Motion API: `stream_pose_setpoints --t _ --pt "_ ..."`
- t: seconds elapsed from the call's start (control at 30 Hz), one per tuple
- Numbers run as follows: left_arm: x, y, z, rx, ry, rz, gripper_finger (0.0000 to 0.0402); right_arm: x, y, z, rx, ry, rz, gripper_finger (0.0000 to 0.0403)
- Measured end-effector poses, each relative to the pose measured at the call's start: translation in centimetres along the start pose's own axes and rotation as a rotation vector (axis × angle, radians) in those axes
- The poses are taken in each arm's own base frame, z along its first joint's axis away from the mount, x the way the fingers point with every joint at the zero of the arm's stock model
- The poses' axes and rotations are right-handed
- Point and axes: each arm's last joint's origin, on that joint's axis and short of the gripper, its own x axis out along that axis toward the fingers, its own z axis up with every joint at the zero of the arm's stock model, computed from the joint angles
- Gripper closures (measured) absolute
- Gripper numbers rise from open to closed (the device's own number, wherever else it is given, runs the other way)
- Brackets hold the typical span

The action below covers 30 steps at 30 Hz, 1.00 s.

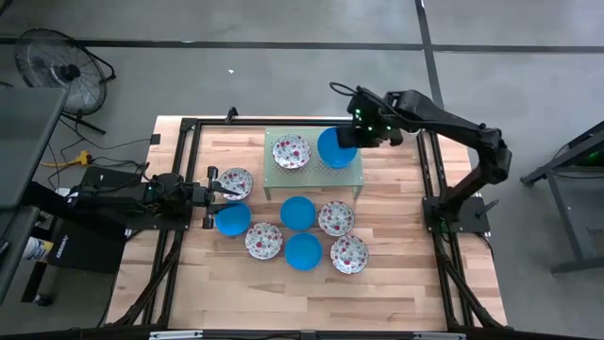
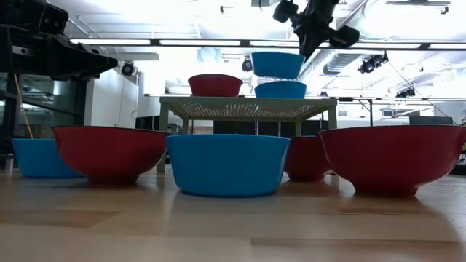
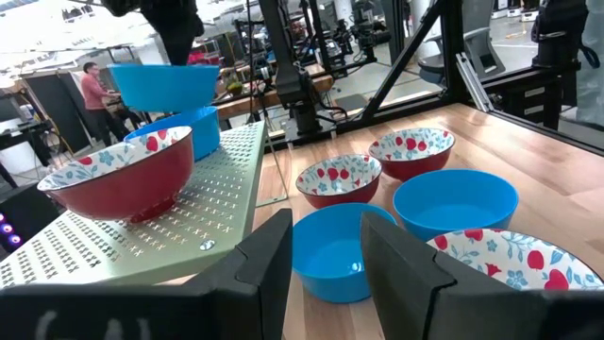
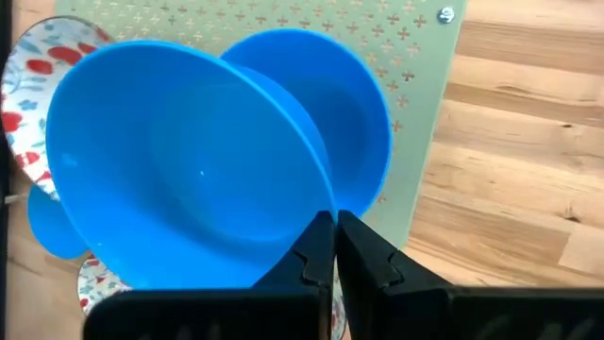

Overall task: Pick & Place Mini bowls
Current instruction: Stack the light blue bowl on the light blue bowl on the shelf

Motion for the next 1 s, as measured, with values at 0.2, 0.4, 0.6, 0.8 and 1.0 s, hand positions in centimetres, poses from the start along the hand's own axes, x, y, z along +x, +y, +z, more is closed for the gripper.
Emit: stream_pose_setpoints --t 0.2,0.4,0.6,0.8,1.0 --pt "0.0 0.0 0.0 0.0 0.0 0.0 0.0278 0.4 -0.7 1.4 0.048 0.031 0.013 0.0403" --pt "0.0 0.0 0.0 0.0 0.0 0.0 0.0278 0.5 -1.1 1.9 0.072 0.047 0.014 0.0403" --pt "0.0 0.0 0.0 0.0 0.0 0.0 0.0278 1.8 -1.0 2.5 0.082 0.093 0.004 0.0403" --pt "0.0 0.0 0.0 0.0 0.0 0.0 0.0278 2.4 -1.1 2.9 0.088 0.121 -0.003 0.0403" --pt "0.0 0.0 0.0 0.0 0.0 0.0 0.0278 2.6 -1.5 3.0 0.095 0.144 -0.027 0.0403"
